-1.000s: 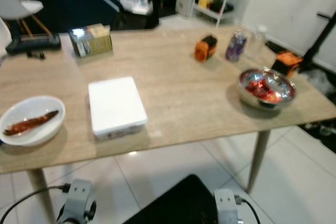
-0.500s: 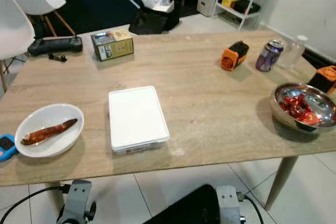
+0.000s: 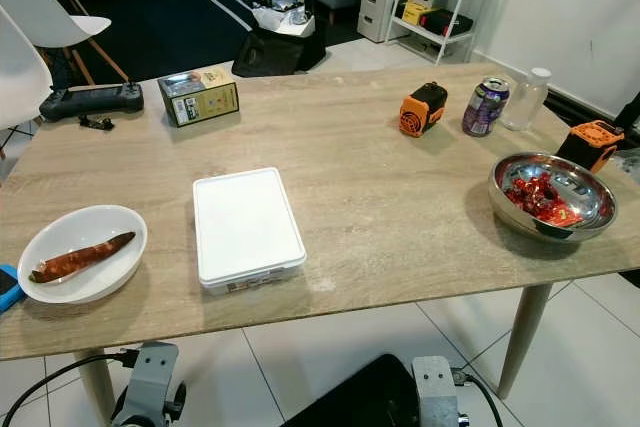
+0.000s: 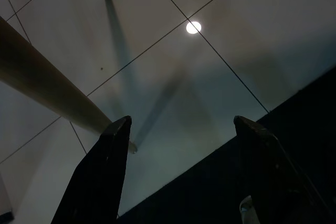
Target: Restocking fridge
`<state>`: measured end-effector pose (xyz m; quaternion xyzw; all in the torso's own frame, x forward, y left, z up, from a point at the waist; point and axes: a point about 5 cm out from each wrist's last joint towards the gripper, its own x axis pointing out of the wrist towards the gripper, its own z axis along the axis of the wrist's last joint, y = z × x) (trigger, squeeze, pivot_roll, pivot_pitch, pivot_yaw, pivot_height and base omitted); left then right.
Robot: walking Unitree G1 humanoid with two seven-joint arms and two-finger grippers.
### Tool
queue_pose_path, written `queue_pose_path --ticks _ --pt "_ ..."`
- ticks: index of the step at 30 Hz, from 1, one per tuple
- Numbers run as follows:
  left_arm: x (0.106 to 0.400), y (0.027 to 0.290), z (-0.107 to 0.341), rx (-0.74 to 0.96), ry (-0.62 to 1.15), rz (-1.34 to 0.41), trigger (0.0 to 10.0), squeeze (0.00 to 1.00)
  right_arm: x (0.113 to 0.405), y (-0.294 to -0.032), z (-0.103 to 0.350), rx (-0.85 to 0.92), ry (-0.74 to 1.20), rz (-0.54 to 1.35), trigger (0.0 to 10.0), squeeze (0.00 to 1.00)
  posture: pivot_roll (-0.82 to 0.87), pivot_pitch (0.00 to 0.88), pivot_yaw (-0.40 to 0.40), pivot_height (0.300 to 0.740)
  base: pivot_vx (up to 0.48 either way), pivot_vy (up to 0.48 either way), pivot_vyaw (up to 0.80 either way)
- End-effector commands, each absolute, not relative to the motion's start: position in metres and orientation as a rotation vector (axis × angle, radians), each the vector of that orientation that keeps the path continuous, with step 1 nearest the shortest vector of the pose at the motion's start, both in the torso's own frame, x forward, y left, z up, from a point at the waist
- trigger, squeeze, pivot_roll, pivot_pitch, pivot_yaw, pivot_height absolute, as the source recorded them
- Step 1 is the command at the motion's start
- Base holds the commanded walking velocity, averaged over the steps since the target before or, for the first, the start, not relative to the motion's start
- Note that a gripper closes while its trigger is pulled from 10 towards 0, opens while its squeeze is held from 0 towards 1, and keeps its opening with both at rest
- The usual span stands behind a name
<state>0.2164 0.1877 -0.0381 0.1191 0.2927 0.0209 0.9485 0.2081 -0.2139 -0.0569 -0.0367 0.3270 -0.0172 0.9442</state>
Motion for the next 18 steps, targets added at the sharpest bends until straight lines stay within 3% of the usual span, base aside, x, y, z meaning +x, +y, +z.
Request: queue_pose_path --ticks 1,10,14,16,17,18 --pt "0.209 0.189 -0.045 0.248 0.636 0.049 10.0 0.00 0.200 -0.216 -0.062 -0.080 0.698 -0.040 10.0 0.04 -0.09 0.142 -0.006 0.717 0.000 0.000 0.00" --pt "0.195 0.208 -0.053 0.180 0.725 0.152 10.0 0.00 0.207 -0.208 -0.057 -0.112 0.649 -0.013 10.0 0.04 -0.07 0.143 0.001 0.717 0.000 0.000 0.00" --pt "0.170 0.252 -0.066 0.047 0.913 0.492 10.0 0.00 0.210 -0.207 -0.056 -0.101 0.642 -0.027 10.0 0.04 -0.06 0.140 0.007 0.717 0.000 0.000 0.00" --pt "0.164 0.260 -0.067 0.035 0.942 0.560 10.0 0.00 0.210 -0.208 -0.056 -0.102 0.643 -0.028 10.0 0.04 -0.06 0.140 0.007 0.717 0.000 0.000 0.00" --pt "0.147 0.284 -0.067 0.006 0.992 0.747 10.0 0.00 0.210 -0.209 -0.056 -0.101 0.644 -0.037 10.0 0.04 -0.05 0.137 0.013 0.717 0.000 0.000 0.00" --pt "0.139 0.295 -0.067 -0.009 1.014 0.828 10.0 0.00 0.210 -0.211 -0.056 -0.100 0.645 -0.044 10.0 0.04 -0.05 0.137 0.014 0.717 0.000 0.000 0.00"
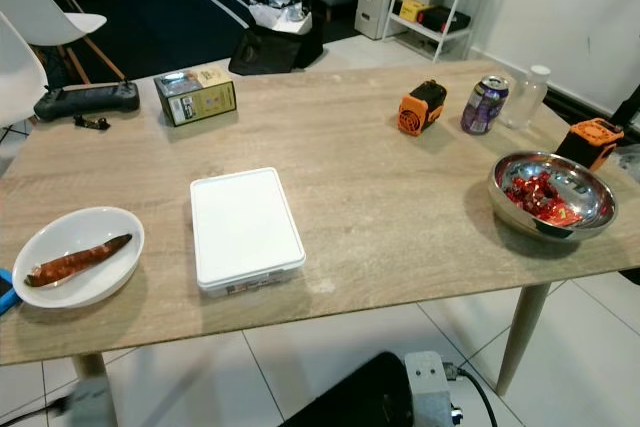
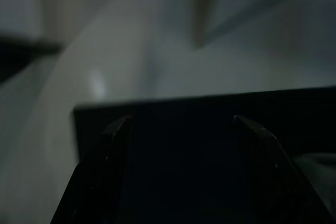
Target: Restocking fridge
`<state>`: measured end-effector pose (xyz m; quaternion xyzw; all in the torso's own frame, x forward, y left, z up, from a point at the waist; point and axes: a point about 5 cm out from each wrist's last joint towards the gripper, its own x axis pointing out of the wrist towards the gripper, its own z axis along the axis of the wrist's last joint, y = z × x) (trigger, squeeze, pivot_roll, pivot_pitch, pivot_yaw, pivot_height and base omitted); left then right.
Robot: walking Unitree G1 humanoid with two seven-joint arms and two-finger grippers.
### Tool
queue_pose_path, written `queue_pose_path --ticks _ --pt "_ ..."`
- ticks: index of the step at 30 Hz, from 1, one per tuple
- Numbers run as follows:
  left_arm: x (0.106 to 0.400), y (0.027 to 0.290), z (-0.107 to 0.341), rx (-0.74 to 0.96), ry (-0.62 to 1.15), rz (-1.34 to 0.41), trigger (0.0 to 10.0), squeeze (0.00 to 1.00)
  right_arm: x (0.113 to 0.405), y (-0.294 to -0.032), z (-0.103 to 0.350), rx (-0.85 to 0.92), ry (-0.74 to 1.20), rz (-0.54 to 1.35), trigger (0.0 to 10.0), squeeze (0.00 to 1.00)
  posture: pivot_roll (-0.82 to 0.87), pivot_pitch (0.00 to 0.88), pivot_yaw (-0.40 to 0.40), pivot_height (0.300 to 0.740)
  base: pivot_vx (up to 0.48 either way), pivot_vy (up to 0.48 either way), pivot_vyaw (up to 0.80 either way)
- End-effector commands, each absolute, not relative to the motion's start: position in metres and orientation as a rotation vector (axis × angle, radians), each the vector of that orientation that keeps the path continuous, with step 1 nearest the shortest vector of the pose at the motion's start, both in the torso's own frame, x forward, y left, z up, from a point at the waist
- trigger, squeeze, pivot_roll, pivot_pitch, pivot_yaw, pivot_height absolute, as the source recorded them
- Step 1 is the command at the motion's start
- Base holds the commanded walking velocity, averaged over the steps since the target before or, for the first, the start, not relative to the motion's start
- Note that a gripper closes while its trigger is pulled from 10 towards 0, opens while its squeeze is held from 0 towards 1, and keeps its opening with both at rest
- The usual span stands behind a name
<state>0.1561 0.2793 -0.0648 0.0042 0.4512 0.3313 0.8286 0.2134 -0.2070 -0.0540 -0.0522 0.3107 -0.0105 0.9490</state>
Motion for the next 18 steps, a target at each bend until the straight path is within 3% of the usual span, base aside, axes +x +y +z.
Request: queue_pose_path --ticks 1,2,7,11,13,16,18 --pt "0.139 0.295 -0.067 -0.009 1.014 0.828 10.0 0.00 0.210 -0.211 -0.056 -0.100 0.645 -0.044 10.0 0.04 -0.05 0.137 0.014 0.717 0.000 0.000 0.00" --pt "0.125 0.313 -0.064 -0.040 1.032 0.967 10.0 0.00 0.209 -0.213 -0.056 -0.100 0.648 -0.057 10.0 0.04 -0.04 0.134 0.018 0.717 0.000 0.000 0.00" --pt "0.101 0.352 -0.049 -0.022 1.011 1.217 10.0 0.00 0.209 -0.219 -0.055 -0.095 0.653 -0.088 10.0 0.04 -0.03 0.131 0.025 0.717 0.000 0.000 0.00" --pt "0.082 0.389 -0.026 0.057 0.940 1.421 10.0 0.00 0.210 -0.222 -0.054 -0.091 0.650 -0.106 10.0 0.04 -0.02 0.130 0.029 0.717 0.000 0.000 0.00" --pt "0.077 0.421 0.004 0.189 0.836 1.527 10.0 0.00 0.210 -0.225 -0.054 -0.091 0.648 -0.117 10.0 0.04 -0.02 0.132 0.030 0.717 0.000 0.000 0.00" --pt "0.093 0.459 0.060 0.467 0.612 1.543 10.0 0.00 0.209 -0.229 -0.053 -0.090 0.647 -0.132 10.0 0.04 -0.02 0.132 0.030 0.717 0.000 0.000 0.00" --pt "0.117 0.475 0.104 0.550 0.416 1.540 10.0 0.00 0.209 -0.231 -0.053 -0.092 0.649 -0.140 10.0 0.04 -0.01 0.133 0.028 0.717 0.000 0.000 0.00"
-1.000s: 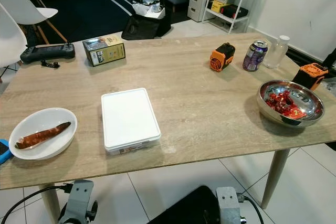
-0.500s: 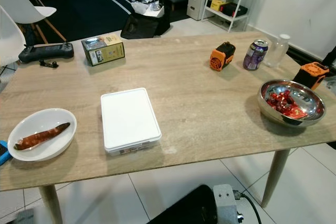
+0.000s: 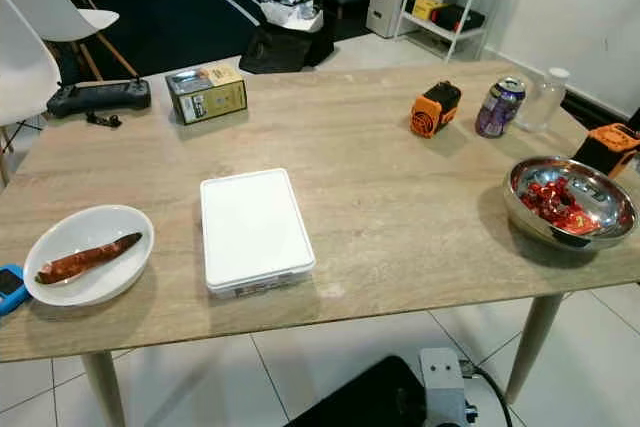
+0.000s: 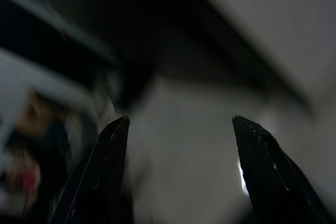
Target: Restocking fridge
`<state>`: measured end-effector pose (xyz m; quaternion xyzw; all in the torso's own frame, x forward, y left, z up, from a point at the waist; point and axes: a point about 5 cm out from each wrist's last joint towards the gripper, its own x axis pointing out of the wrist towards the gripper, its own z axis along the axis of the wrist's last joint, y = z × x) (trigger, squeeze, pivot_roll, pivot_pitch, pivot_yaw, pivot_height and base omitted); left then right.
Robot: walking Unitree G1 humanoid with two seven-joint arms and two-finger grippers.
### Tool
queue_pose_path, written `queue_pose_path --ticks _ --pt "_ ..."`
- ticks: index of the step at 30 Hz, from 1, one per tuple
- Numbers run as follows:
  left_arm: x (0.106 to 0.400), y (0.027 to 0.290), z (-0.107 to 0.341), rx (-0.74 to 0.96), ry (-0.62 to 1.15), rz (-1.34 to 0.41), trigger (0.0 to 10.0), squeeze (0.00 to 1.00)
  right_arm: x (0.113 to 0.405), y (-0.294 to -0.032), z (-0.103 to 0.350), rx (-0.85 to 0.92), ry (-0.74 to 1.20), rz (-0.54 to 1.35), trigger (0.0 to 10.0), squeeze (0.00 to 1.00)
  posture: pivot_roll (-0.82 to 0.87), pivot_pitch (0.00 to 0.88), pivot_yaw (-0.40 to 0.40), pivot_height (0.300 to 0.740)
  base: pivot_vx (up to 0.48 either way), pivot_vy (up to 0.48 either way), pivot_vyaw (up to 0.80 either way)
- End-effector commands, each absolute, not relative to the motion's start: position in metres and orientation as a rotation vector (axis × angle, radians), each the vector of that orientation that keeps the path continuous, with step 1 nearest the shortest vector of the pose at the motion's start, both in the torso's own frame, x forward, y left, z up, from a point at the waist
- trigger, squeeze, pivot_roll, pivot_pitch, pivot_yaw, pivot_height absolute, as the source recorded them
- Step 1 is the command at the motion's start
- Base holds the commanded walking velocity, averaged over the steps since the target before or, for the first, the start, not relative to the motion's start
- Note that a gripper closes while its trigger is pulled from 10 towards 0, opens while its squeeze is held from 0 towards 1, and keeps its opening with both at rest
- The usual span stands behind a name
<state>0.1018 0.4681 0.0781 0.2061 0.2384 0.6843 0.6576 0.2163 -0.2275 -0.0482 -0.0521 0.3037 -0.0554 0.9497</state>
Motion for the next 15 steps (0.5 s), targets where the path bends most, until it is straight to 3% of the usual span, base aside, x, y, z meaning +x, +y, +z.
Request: queue_pose_path --ticks 1,3,5,8,13,15 --pt "0.117 0.475 0.104 0.550 0.416 1.540 10.0 0.00 0.209 -0.231 -0.053 -0.092 0.649 -0.140 10.0 0.04 -0.01 0.133 0.028 0.717 0.000 0.000 0.00" --pt "0.125 0.478 0.117 0.555 0.359 1.538 10.0 0.00 0.208 -0.232 -0.053 -0.095 0.651 -0.143 10.0 0.04 0.00 0.131 0.026 0.717 0.000 0.000 0.00" --pt "0.165 0.479 0.172 0.619 0.112 1.485 10.0 0.00 0.208 -0.236 -0.052 -0.100 0.656 -0.159 10.0 0.04 0.00 0.127 0.026 0.717 0.000 0.000 0.00" --pt "0.191 0.470 0.204 0.645 -0.041 1.422 10.0 0.00 0.206 -0.243 -0.052 -0.097 0.662 -0.200 10.0 0.04 0.00 0.125 0.025 0.717 0.000 0.000 0.00" --pt "0.262 0.420 0.239 0.614 -0.239 0.929 10.0 0.00 0.190 -0.266 -0.055 -0.063 0.709 -0.340 10.0 0.04 0.00 0.119 0.014 0.717 0.000 0.000 0.00" --pt "0.290 0.388 0.245 0.581 -0.233 0.602 10.0 0.00 0.186 -0.272 -0.056 -0.064 0.717 -0.359 10.0 0.03 0.00 0.115 0.013 0.717 0.000 0.000 0.00"
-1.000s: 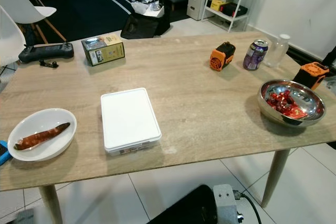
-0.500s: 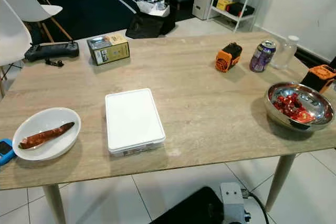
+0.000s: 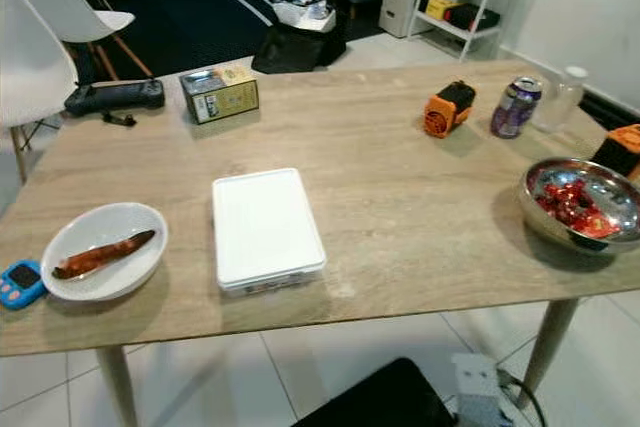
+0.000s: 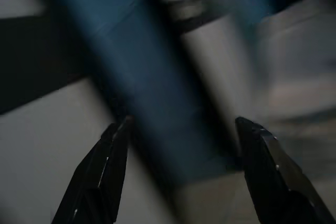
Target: Restocking fridge
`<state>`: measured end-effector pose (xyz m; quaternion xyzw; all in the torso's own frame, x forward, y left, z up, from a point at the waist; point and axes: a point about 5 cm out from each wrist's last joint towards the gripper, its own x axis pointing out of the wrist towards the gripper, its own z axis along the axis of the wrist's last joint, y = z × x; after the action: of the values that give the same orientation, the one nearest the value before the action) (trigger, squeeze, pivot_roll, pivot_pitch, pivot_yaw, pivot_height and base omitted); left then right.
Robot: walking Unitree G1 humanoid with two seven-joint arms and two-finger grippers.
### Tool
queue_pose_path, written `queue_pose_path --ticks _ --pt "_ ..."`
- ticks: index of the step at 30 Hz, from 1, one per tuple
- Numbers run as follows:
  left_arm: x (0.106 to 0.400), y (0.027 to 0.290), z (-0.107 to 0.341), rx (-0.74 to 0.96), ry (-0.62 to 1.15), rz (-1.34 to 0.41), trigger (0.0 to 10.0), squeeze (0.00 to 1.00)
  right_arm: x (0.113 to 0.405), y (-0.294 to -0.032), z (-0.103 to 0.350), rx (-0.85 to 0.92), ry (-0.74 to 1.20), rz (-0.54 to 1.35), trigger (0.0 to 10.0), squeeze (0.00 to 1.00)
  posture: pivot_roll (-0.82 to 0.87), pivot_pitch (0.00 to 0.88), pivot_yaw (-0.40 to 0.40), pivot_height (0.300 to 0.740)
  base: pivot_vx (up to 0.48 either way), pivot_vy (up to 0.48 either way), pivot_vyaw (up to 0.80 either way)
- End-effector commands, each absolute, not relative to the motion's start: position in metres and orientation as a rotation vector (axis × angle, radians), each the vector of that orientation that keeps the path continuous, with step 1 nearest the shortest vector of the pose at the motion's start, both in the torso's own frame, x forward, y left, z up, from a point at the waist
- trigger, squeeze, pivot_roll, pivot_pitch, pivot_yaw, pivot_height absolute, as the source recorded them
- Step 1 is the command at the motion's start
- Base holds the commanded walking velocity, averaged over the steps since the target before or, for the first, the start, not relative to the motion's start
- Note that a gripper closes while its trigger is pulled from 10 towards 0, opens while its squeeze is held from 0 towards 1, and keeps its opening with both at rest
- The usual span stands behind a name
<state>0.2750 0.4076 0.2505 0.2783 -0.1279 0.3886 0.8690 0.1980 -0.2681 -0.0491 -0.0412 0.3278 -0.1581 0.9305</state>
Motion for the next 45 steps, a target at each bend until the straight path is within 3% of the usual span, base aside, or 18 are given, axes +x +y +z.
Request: queue_pose_path --ticks 1,3,5,6,10,14,21,24,28,34,41,45 --pt "0.299 0.372 0.246 0.596 -0.207 0.441 10.0 0.00 0.185 -0.274 -0.056 -0.067 0.718 -0.361 10.0 0.04 0.00 0.115 0.015 0.717 0.000 0.000 0.00" --pt "0.303 0.363 0.245 0.609 -0.187 0.343 10.0 0.00 0.184 -0.275 -0.055 -0.069 0.719 -0.362 10.0 0.04 0.00 0.115 0.015 0.717 0.000 0.000 0.00" --pt "0.302 0.340 0.246 0.668 -0.107 0.050 10.0 0.00 0.184 -0.274 -0.055 -0.071 0.717 -0.356 10.0 0.03 0.01 0.119 0.022 0.717 0.000 0.000 0.00" --pt "0.302 0.340 0.246 0.668 -0.107 0.050 10.0 0.00 0.184 -0.274 -0.055 -0.071 0.717 -0.356 10.0 0.03 0.01 0.119 0.022 0.717 0.000 0.000 0.00" --pt "0.273 0.301 0.244 0.630 0.095 -0.499 10.0 0.00 0.187 -0.265 -0.057 -0.076 0.719 -0.318 10.0 0.04 0.03 0.126 0.040 0.717 0.000 0.000 0.00" --pt "0.251 0.280 0.238 0.625 0.171 -0.665 10.0 0.00 0.188 -0.259 -0.058 -0.078 0.719 -0.301 10.0 0.03 0.06 0.141 0.073 0.717 0.000 0.000 0.00" --pt "0.219 0.248 0.211 0.714 0.176 -0.697 10.0 0.00 0.186 -0.249 -0.063 -0.069 0.729 -0.279 10.0 0.03 0.09 0.157 0.096 0.717 0.000 0.000 0.00" --pt "0.209 0.253 0.196 0.763 0.225 -0.652 10.0 0.00 0.185 -0.245 -0.065 -0.070 0.737 -0.265 10.0 0.04 0.09 0.160 0.099 0.717 0.000 0.000 0.00" --pt "0.216 0.285 0.191 0.939 0.262 -0.509 10.0 0.00 0.185 -0.243 -0.065 -0.084 0.741 -0.240 10.0 0.04 0.10 0.170 0.077 0.717 0.000 0.000 0.00" --pt "0.220 0.292 0.193 0.981 0.256 -0.478 10.0 0.00 0.186 -0.243 -0.064 -0.097 0.738 -0.229 10.0 0.04 0.09 0.174 0.074 0.717 0.000 0.000 0.00" --pt "0.211 0.258 0.178 0.812 0.286 -0.727 10.0 0.00 0.185 -0.245 -0.064 -0.097 0.737 -0.237 10.0 0.04 0.08 0.197 0.060 0.717 0.000 0.000 0.00" --pt "0.212 0.251 0.170 0.835 0.295 -0.788 10.0 0.00 0.184 -0.244 -0.065 -0.098 0.738 -0.235 10.0 0.04 0.08 0.205 0.062 0.717 0.000 0.000 0.00"
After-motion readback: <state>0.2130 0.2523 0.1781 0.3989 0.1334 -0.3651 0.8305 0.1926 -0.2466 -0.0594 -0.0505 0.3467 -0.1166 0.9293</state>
